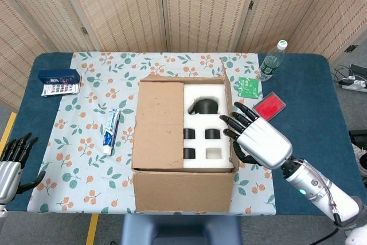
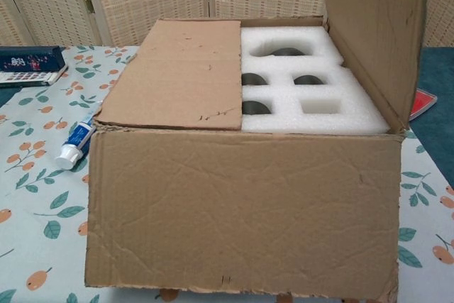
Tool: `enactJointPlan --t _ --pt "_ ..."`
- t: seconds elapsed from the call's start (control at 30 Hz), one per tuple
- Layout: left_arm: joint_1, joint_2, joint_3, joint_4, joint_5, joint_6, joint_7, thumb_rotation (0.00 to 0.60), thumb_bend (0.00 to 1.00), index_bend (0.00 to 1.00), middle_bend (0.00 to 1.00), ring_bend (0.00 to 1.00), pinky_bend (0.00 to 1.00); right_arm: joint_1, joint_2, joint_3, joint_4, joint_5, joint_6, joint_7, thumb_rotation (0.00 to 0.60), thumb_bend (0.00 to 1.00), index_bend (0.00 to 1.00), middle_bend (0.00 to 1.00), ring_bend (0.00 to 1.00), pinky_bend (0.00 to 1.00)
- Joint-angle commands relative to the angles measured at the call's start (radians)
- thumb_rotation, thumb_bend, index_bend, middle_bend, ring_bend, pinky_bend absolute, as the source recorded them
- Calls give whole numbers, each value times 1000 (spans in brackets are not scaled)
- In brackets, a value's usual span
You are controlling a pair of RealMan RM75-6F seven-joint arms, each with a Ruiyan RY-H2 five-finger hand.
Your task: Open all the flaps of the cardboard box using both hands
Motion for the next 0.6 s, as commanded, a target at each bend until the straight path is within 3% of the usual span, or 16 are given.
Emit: enactJointPlan --t 0.03,0.6 --pt "-1 -1 3 -3 5 0 3 600 359 0 0 0 0 -27 17 -10 8 -22 17 25 296 803 363 210 221 95" --pt "-5 -4 0 0 -6 -11 9 600 358 0 0 0 0 -203 87 -46 57 -129 186 105 294 803 363 221 227 95"
